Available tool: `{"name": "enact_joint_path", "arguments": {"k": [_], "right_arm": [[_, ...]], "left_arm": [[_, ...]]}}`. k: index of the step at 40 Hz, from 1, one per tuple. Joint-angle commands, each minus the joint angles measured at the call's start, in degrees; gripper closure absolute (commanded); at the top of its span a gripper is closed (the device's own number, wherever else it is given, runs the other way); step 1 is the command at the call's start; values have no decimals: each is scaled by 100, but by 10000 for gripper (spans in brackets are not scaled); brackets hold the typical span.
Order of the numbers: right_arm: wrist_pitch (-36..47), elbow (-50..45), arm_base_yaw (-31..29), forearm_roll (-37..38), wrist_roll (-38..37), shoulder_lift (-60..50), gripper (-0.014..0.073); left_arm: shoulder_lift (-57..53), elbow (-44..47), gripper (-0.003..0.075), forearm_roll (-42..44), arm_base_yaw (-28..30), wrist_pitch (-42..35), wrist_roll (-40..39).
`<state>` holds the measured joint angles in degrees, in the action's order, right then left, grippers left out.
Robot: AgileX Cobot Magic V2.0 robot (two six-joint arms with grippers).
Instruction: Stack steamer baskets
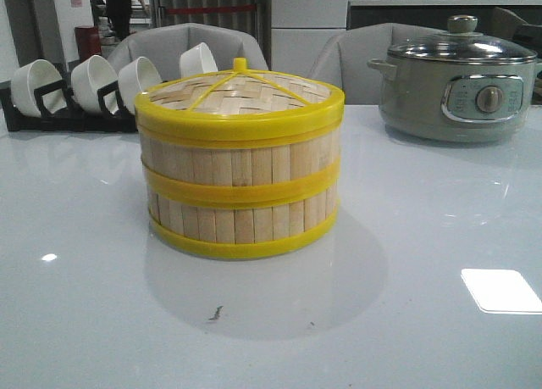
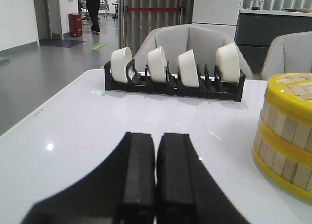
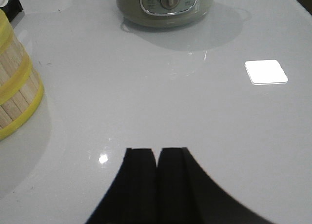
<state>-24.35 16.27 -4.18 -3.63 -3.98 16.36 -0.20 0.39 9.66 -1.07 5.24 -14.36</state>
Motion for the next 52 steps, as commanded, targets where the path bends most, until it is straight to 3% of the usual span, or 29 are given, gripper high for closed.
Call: {"name": "enact_joint_path", "arguments": {"k": [1,14,20,30,52], "right_arm": [[686,149,21,-255,4,-132,542],[2278,-1159,100,-123,45,-1283,542],[2305,-1653,327,-109,45,-1834,542],[2274,-1716,828,217,65,-1822,542],[2558,-1716,827,544,-7,-1816,542]], "left_arm": [[-86,11,618,3,12,-483,-55],[-86,11,618,3,12,-483,-55],[-86,11,618,3,12,-483,-55],[-75,11,619,3,12,-483,-55],[-75,11,619,3,12,-483,-55]]}}
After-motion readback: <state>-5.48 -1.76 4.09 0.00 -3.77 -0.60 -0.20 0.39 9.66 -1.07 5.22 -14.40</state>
